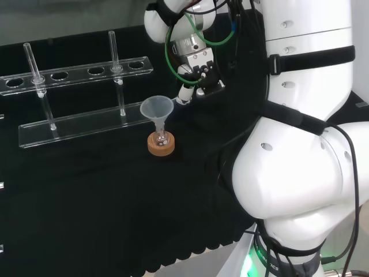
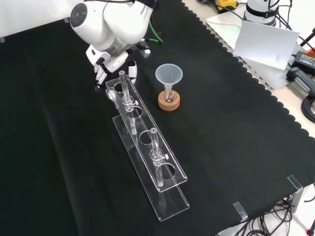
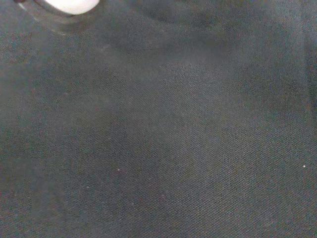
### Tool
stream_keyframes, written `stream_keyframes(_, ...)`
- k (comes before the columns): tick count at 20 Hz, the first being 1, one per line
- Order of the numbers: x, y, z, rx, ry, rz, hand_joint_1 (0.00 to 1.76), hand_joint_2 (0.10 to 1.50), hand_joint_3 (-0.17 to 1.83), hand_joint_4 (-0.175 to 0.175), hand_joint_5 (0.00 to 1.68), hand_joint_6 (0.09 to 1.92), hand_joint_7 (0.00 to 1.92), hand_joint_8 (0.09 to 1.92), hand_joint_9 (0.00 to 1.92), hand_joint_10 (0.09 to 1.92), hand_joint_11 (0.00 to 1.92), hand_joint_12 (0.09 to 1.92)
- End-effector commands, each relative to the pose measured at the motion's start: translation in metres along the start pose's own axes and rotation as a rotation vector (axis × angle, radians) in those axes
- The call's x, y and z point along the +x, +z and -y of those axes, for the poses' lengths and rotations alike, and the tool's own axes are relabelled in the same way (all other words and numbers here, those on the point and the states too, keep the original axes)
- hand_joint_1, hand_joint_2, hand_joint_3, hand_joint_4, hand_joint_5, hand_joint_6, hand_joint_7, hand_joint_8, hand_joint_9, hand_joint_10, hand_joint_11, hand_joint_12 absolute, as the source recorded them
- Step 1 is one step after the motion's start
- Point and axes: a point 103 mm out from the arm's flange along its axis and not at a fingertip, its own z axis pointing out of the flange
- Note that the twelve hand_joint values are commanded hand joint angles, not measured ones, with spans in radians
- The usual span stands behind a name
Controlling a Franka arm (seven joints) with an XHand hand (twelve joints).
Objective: Pick up the weighing funnel.
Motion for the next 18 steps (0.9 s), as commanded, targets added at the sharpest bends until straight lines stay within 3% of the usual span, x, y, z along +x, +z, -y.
stream_keyframes(1, -0.003, 0.01, -0.008, 0.004, 0.012, -0.005, 0.81, 0.73, 0.25, -0.04, 0.51, 0.09, 0.32, 0.72, 0.61, 0.59, 0.47, 1.28)
stream_keyframes(18, -0.01, 0.014, -0.022, -0.008, 0.031, -0.002, 0.81, 0.73, 0.29, -0.031, 0.58, 0.11, 0.35, 0.74, 0.63, 0.6, 0.48, 1.27)
